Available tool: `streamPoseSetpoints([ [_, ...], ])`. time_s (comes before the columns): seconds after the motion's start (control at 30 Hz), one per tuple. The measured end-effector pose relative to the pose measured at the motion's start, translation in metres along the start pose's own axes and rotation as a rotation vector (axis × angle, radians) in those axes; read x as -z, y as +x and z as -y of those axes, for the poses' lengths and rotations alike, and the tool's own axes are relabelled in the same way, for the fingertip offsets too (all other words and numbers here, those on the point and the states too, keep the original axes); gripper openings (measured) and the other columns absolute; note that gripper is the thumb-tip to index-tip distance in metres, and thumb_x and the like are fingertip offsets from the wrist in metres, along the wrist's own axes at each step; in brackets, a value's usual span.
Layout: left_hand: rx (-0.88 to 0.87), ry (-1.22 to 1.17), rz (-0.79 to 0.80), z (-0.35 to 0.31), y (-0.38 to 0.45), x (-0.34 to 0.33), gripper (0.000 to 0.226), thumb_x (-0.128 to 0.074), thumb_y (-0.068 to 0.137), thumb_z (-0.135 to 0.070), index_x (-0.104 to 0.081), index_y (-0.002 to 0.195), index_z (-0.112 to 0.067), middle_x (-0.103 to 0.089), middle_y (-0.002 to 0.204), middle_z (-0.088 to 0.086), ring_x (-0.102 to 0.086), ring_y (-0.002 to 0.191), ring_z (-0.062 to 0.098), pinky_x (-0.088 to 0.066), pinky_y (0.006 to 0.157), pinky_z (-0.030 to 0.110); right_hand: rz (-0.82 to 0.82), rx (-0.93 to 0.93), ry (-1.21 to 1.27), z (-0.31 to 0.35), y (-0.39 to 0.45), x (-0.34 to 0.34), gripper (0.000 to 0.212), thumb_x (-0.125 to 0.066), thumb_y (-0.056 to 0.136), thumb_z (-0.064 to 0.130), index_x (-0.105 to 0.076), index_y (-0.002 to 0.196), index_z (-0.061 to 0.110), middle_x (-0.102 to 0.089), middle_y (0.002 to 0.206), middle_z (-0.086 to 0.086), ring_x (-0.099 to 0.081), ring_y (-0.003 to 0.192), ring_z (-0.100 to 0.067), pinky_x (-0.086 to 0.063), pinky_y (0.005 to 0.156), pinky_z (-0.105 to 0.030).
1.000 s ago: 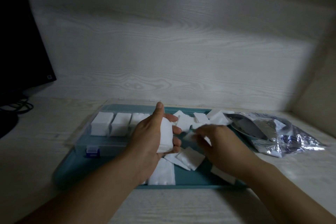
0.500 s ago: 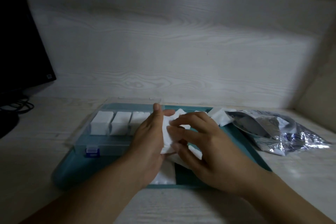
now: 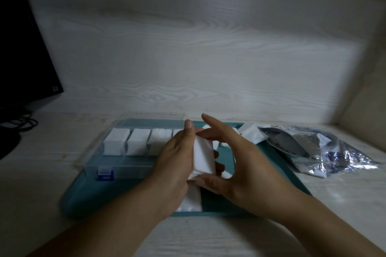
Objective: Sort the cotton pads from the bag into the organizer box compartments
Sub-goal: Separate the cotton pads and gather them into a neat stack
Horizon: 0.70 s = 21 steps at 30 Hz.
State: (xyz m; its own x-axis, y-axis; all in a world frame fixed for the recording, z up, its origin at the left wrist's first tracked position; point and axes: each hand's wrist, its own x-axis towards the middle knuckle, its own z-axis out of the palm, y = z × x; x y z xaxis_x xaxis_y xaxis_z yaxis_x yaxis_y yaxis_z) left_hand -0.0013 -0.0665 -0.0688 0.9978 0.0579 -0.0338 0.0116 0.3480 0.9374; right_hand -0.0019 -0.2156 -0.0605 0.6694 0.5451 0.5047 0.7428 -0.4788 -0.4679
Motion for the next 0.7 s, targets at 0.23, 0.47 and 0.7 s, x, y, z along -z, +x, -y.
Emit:
streamPoseSetpoints([
  [0.23,-0.026,-0.013,0.056,-0.0018,-0.0045,0.0003,0.045,-0.047,0.093,-0.054,-0.064,0.117,-0.020,-0.075,0.089,0.015,-0.069,0.062,0.025,-0.052,0.052,0.031,0.025,-0.021,0.071,0.0026,-0.0011,0.0023,0.098,-0.082,0.076,0.034,-0.020,0.152,0.034,-0.049,0.136,0.027,-0.042,0.129,0.008,-0.033,0.104,-0.008],
  [0.47,-0.034,0.027,0.038,0.0022,-0.0016,-0.0008,0.049,-0.042,0.089,-0.059,-0.068,0.116,-0.027,-0.075,0.103,0.007,-0.073,0.091,0.025,-0.056,0.065,0.035,0.035,-0.027,0.034,0.0014,-0.0006,0.0036,0.093,-0.081,0.077,0.033,-0.026,0.151,0.036,-0.051,0.135,0.026,-0.044,0.127,0.008,-0.035,0.104,-0.010],
  [0.7,-0.067,0.027,0.081,-0.0001,-0.0092,-0.0043,0.041,-0.042,0.093,-0.054,-0.069,0.098,-0.023,-0.076,0.078,0.006,-0.069,0.060,0.019,-0.056,0.061,0.035,0.040,0.035,0.000,0.0028,-0.0012,-0.0003,0.091,-0.079,0.081,0.026,-0.024,0.152,0.031,-0.049,0.137,0.022,-0.048,0.124,0.003,-0.042,0.099,-0.012],
])
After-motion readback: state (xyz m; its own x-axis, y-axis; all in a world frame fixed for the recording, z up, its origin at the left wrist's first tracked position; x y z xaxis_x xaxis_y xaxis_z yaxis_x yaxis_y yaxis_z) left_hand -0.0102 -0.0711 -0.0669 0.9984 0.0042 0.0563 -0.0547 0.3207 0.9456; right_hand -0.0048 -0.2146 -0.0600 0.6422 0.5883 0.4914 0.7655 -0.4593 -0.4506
